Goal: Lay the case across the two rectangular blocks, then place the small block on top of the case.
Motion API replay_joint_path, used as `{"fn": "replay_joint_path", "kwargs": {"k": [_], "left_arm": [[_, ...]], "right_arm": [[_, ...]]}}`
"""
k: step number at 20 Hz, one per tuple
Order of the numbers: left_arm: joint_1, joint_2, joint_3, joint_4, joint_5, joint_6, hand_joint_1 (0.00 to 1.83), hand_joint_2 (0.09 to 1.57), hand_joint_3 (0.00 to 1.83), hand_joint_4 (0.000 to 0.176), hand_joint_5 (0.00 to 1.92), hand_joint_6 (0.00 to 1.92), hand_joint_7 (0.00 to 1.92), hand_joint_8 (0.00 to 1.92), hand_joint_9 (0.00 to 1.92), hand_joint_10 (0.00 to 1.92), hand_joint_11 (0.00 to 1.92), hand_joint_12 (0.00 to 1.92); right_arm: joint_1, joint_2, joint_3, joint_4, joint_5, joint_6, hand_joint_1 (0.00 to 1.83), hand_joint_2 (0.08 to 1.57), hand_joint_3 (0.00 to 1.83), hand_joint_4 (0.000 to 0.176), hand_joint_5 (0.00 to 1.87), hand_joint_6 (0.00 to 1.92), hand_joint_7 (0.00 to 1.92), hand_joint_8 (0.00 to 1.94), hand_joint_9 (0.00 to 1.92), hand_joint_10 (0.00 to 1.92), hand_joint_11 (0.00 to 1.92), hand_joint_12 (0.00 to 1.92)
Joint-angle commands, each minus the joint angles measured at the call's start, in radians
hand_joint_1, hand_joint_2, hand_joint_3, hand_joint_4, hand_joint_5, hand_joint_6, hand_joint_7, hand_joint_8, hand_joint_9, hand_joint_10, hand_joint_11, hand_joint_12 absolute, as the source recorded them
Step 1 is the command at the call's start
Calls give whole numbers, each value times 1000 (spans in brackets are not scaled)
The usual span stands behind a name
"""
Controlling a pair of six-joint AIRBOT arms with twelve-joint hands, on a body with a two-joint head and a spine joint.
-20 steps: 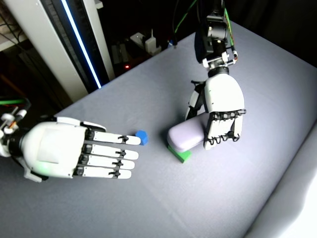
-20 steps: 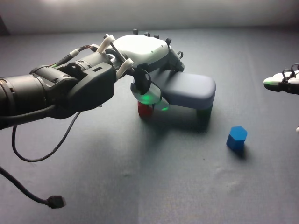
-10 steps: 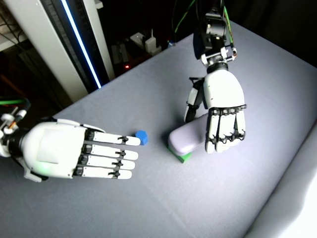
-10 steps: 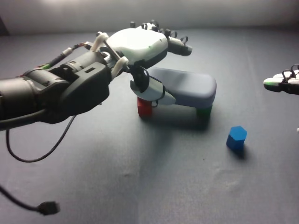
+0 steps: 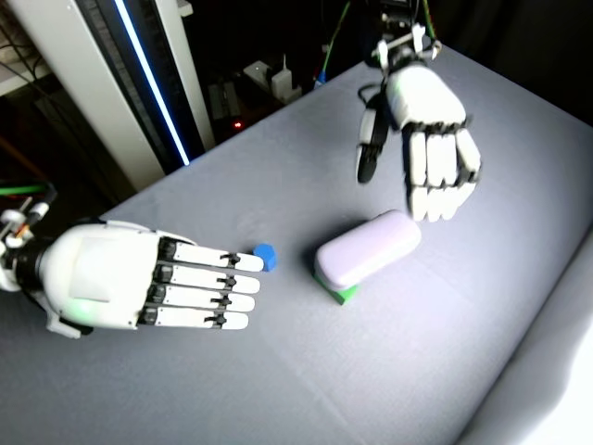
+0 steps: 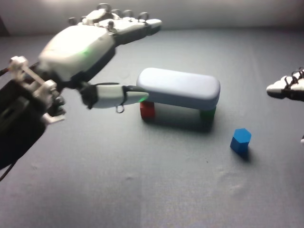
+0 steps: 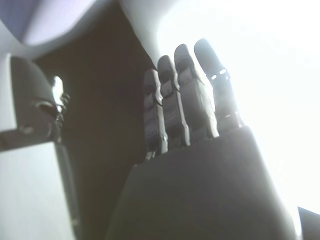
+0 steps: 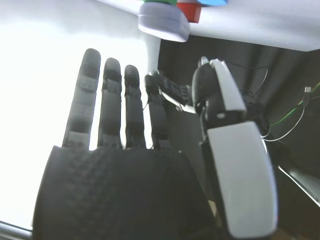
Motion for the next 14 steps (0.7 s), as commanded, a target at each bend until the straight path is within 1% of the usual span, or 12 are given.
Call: {"fn": "replay_joint_path", "kwargs": {"k": [1, 2, 3, 5, 6, 7, 8, 9, 10, 11, 12, 14], "left_arm": [[17, 20, -25, 15, -212, -13, 844, 1001, 3, 33, 376, 5, 386, 4, 353, 10, 0, 914], [43, 42, -50, 16, -246, -13, 847, 1003, 1, 9, 373, 1, 393, 4, 366, 11, 0, 957], [72, 62, -72, 15, -283, -15, 829, 999, 0, 0, 386, 6, 417, 12, 405, 25, 51, 991], [110, 95, -102, 13, -336, -29, 809, 1003, 0, 0, 382, 0, 450, 2, 451, 8, 162, 790], [138, 115, -120, 9, -372, -35, 805, 1008, 2, 0, 369, 0, 434, 0, 437, 1, 152, 761], [160, 132, -135, 3, -399, -35, 810, 1013, 0, 0, 360, 5, 414, 0, 409, 0, 81, 833], [191, 154, -156, -6, -432, -35, 822, 1008, 0, 0, 358, 1, 403, 4, 394, 5, 16, 951], [207, 163, -166, -13, -448, -35, 838, 995, 0, 0, 374, 1, 406, 2, 402, 5, 4, 1024], [238, 177, -181, -27, -475, -35, 836, 991, 0, 0, 367, 0, 407, 2, 404, 5, 6, 1042], [263, 187, -193, -39, -492, -35, 839, 990, 0, 0, 363, 0, 404, 0, 397, 2, 0, 1048], [282, 194, -200, -51, -505, -35, 847, 986, 0, 0, 365, 1, 406, 1, 399, 3, 0, 1046], [314, 201, -209, -76, -517, -36, 845, 985, 0, 0, 370, 1, 417, 4, 407, 5, 0, 1080]], "right_arm": [[17, -3, 1, 25, 111, 10, 911, 1161, 1, 0, 361, 0, 355, 0, 324, 4, 21, 780], [22, -3, 1, 18, 108, 11, 903, 1144, 1, 0, 382, 0, 377, 0, 358, 4, 31, 866], [29, -3, 2, 8, 101, 11, 827, 1139, 0, 0, 388, 0, 358, 0, 347, 0, 6, 943], [45, -5, 6, -15, 83, 15, 846, 1111, 0, 0, 430, 3, 371, 2, 390, 8, 37, 1023], [57, -9, 8, -31, 70, 15, 839, 1107, 0, 0, 431, 1, 369, 0, 400, 9, 47, 1040], [68, -14, 12, -43, 57, 17, 839, 1098, 0, 1, 420, 0, 368, 0, 410, 12, 64, 1051], [86, -24, 21, -67, 37, 26, 834, 1101, 0, 12, 407, 0, 354, 0, 406, 5, 44, 1084], [96, -31, 27, -81, 26, 34, 863, 1100, 0, 33, 391, 0, 332, 0, 375, 0, 8, 1087], [116, -43, 40, -112, 1, 53, 866, 1098, 0, 77, 364, 0, 304, 0, 342, 1, 1, 1050], [134, -55, 51, -139, -21, 69, 829, 1101, 1, 106, 341, 0, 286, 0, 334, 0, 0, 1035], [147, -65, 60, -159, -37, 82, 795, 1098, 0, 99, 335, 0, 298, 6, 368, 14, 53, 1057], [174, -88, 76, -201, -73, 105, 756, 1090, 0, 73, 349, 1, 352, 5, 496, 29, 229, 1087]]}}
